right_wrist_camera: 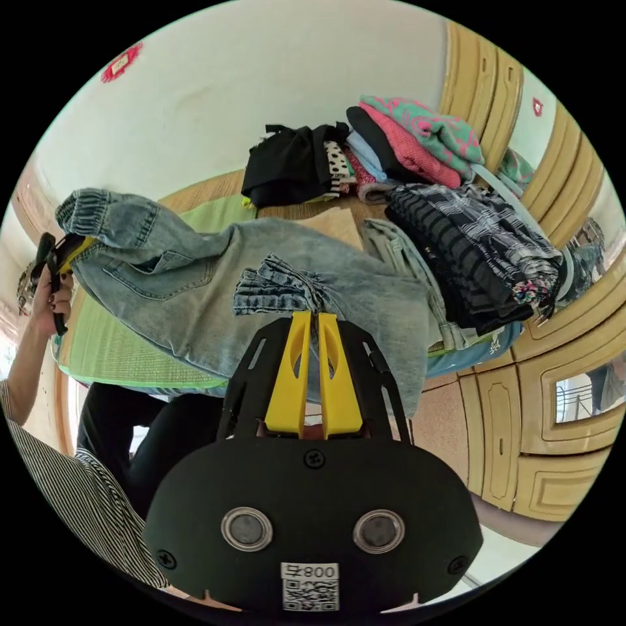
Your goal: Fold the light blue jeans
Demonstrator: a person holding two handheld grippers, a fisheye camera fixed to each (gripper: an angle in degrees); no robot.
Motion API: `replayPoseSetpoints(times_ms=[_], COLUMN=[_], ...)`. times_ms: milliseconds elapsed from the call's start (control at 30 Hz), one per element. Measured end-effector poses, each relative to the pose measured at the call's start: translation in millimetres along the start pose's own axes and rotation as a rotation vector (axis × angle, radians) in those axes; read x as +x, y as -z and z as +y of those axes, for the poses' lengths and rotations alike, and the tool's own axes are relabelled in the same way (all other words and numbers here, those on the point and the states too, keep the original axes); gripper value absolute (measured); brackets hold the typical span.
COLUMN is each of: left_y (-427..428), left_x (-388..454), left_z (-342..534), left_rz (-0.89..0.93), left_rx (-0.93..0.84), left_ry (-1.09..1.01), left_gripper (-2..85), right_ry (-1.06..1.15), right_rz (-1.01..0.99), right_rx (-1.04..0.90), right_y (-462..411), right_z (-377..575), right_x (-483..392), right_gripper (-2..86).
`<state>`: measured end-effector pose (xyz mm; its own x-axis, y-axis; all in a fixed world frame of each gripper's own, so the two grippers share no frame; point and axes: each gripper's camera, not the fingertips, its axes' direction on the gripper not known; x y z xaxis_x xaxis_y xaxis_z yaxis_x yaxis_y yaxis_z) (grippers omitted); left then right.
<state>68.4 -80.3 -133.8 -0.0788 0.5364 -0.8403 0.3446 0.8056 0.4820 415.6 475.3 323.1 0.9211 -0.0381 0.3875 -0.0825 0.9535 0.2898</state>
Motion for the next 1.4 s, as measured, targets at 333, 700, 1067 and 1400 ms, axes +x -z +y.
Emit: replayPoseSetpoints(times_ms=[333, 700, 1067, 1400], left_y=[239.1, 575.4, 790.0, 883.0], left_x=[142.8, 187.4, 132.7, 130.9], left_z=[-48.4, -24.6, 53.8, 27.4], left_rz=[0.206, -0.067, -0.245, -0.232], left_rx=[0.296, 0.64, 0.766, 0.736], left_ry=[-0.133, -0.029, 0.328, 0.387], left_gripper=[-0.4, -0.2, 0.4, 3.6], right_ry=[-0.037, -0.017, -0.068, -0.017], right_rz=[-0.333, -0.737, -0.787, -0.763], right_rx=[0.451, 0.403, 0.169, 0.085], right_y=[206.7, 164.0, 88.2, 84.7], right_z=[-41.7, -138.8, -211.7, -303.6], right_x=[54.4, -9.2, -34.7, -38.7], right_gripper=[0.6, 0.5, 0.5, 0.6])
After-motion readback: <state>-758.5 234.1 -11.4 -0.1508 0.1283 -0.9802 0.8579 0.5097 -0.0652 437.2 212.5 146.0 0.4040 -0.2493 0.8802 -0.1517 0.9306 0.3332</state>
